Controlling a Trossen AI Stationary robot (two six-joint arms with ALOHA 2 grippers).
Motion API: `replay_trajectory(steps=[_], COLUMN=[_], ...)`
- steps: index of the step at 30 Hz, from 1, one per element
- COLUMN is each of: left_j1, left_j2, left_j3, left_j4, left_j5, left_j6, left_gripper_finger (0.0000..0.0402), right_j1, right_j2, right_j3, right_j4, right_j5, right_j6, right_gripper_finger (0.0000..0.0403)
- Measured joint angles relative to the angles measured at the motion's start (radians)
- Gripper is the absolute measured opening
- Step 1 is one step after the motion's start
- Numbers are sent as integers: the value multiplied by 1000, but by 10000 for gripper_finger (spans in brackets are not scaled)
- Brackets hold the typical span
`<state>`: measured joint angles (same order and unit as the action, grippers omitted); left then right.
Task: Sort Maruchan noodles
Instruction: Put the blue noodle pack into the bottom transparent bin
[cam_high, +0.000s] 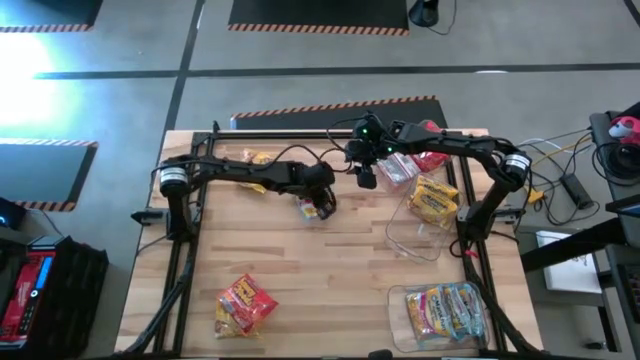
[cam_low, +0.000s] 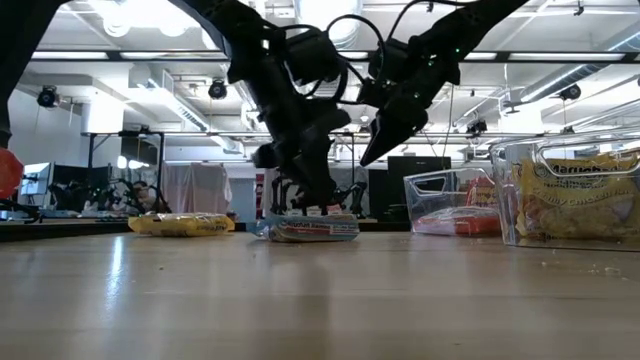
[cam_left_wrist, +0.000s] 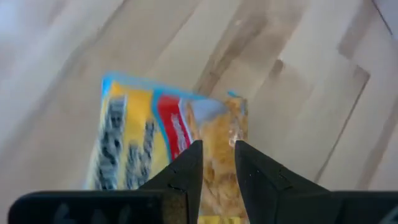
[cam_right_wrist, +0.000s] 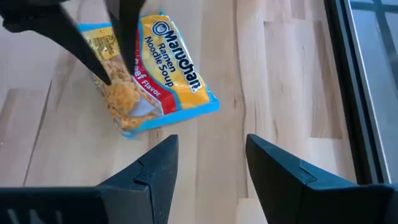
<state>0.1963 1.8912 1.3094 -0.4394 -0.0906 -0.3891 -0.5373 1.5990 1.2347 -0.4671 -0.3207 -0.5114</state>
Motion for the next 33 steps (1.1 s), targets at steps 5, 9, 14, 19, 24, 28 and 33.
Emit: replay_trajectory(steps=[5,9,14,19,24,28,33], left_j1=[-6,-6,-6,-10,-6,-5,-4], left_j2=[1,11,44,64,70,71,72], left_j3=[-21,-22,-21,-15,-15,-15,-16], left_j4=[-55,-93,-90,-80,-71,-65,-54], left_j5=[-28,-59,-56,-85,-91,-91,-92], left_j6=[-302,-512,-638,-479,-140,189,510], left_gripper_finger=[77,77,77,77,77,77,77], right_j1=[0,0,0,0,0,0,0], right_j2=[0,0,0,0,0,0,0], right_j3=[0,0,0,0,0,0,0], right_j4=[-1,-1,0,0,0,0,0], right_j5=[1,1,1,0,0,0,0], right_j6=[17,15,1,-17,-30,-40,-40], right_gripper_finger=[176,176,176,176,176,176,176])
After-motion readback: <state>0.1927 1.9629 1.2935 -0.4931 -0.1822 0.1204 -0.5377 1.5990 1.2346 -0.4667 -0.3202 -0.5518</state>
